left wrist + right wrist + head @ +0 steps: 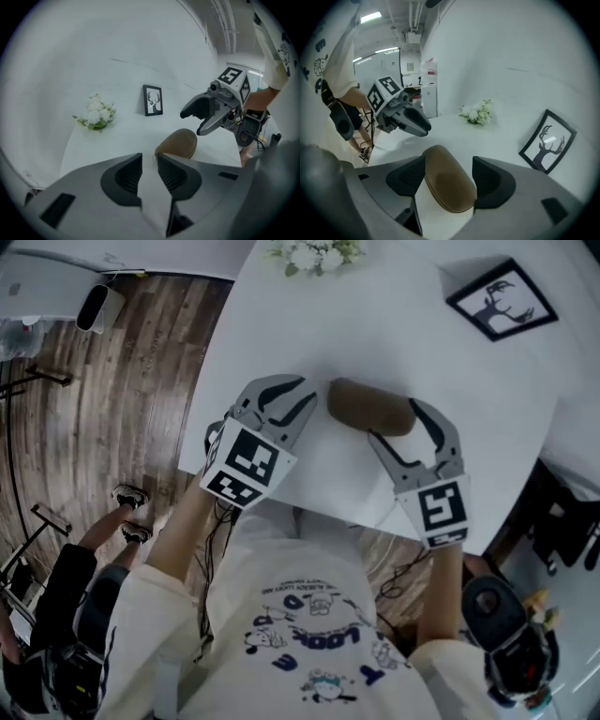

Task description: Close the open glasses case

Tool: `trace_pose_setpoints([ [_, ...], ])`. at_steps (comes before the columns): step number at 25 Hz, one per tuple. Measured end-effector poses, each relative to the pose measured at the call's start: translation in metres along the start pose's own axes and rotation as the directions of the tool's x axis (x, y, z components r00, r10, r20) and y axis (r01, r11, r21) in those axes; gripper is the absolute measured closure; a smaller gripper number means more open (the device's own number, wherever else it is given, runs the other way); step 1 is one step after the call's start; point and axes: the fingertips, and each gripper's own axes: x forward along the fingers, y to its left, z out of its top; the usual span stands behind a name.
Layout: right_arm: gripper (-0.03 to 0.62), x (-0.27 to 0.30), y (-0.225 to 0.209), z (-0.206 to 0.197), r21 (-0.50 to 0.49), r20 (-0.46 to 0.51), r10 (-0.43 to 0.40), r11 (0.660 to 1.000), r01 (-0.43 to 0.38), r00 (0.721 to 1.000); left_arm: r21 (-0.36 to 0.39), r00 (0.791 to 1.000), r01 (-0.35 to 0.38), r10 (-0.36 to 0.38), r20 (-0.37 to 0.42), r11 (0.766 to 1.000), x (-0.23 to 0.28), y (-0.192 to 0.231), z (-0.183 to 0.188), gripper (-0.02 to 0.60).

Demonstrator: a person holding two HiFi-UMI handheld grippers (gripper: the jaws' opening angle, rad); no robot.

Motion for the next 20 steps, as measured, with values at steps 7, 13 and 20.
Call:
trace_pose_setpoints([
  [7, 0.299, 0.02, 0.004, -0.011, -0.125, -0.115, 0.117, 0.984, -0.131, 0.987, 0.229, 0.979, 0.178, -0.149, -0.14, 0.957, 0.037, 0.0, -0.009, 0.477],
  [13, 0.296, 0.028, 0.011, -0.027, -0.208, -0.223, 0.19, 0.949, -0.237, 0.956, 0.335, 0.943, 0.3, -0.224, -0.246, 0.893, 0.054, -0.001, -0.017, 0.477],
  [20, 0.295, 0.035, 0.01, -0.034, -0.277, -0.281, 0.214, 0.915, -0.293, 0.936, 0.439, 0.895, 0.422, -0.285, -0.345, 0.794, 0.061, -0.003, -0.019, 0.477],
])
